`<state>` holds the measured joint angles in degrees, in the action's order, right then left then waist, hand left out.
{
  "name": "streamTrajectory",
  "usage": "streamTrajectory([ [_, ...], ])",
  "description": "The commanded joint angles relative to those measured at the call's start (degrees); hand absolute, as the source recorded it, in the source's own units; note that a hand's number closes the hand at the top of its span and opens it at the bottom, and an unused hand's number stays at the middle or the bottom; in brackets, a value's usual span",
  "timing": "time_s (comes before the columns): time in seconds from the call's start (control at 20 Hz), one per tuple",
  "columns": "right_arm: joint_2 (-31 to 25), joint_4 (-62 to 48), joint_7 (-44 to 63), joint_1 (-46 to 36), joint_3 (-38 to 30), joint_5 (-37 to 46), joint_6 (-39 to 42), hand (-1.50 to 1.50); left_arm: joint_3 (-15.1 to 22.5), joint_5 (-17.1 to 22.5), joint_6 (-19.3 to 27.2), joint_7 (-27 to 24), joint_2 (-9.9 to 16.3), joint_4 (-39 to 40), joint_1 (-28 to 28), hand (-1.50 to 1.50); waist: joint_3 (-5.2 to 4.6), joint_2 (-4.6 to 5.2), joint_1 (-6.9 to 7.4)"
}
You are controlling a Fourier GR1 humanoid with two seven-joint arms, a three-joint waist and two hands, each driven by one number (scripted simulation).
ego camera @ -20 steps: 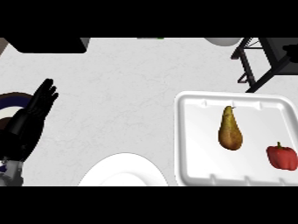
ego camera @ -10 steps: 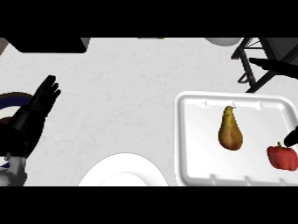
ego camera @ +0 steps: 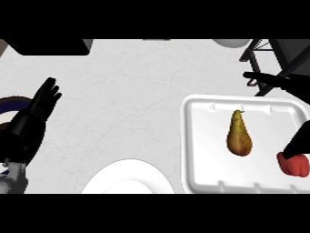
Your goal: Pick the pear from the tray and place it in the tiered shelf
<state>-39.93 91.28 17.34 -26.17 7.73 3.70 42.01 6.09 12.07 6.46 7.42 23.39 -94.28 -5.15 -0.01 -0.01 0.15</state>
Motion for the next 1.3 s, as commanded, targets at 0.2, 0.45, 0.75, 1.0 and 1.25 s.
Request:
streamTrajectory([
  [0.2, 3.74, -0.04, 8.06, -2.76, 2.18, 3.23, 6.27, -1.5, 0.02, -2.54, -0.62, 2.74, -2.65, -0.89, -1.52, 0.0, 0.0, 0.0, 0.1],
  [0.45, 3.59, -0.12, 3.32, -0.63, 1.08, 10.74, 6.7, -1.5, -3.05, -2.26, -2.44, 2.49, -2.73, -2.72, 0.94, 0.0, 0.02, 0.0, 0.08],
  [0.75, 3.72, -0.58, 2.7, 0.11, 3.64, 19.19, 6.45, -1.5, -3.81, -3.23, -4.2, -0.17, -4.4, 1.45, 0.1, 0.0, 0.01, 0.04, 0.0],
  [1.0, 8.11, -4.21, 3.68, 0.18, 4.87, 23.55, 6.23, -1.5, -3.99, -5.36, -5.8, -1.61, -4.8, 0.31, 2.69, 0.0, 0.01, 0.03, 0.18],
  [1.25, 7.55, -6.47, -2.22, 1.56, 3.11, 27.12, 7.41, -1.5, -5.45, -5.53, -6.86, 2.27, -5.31, -4.01, 2.65, 0.0, 0.02, 0.01, 0.18],
])
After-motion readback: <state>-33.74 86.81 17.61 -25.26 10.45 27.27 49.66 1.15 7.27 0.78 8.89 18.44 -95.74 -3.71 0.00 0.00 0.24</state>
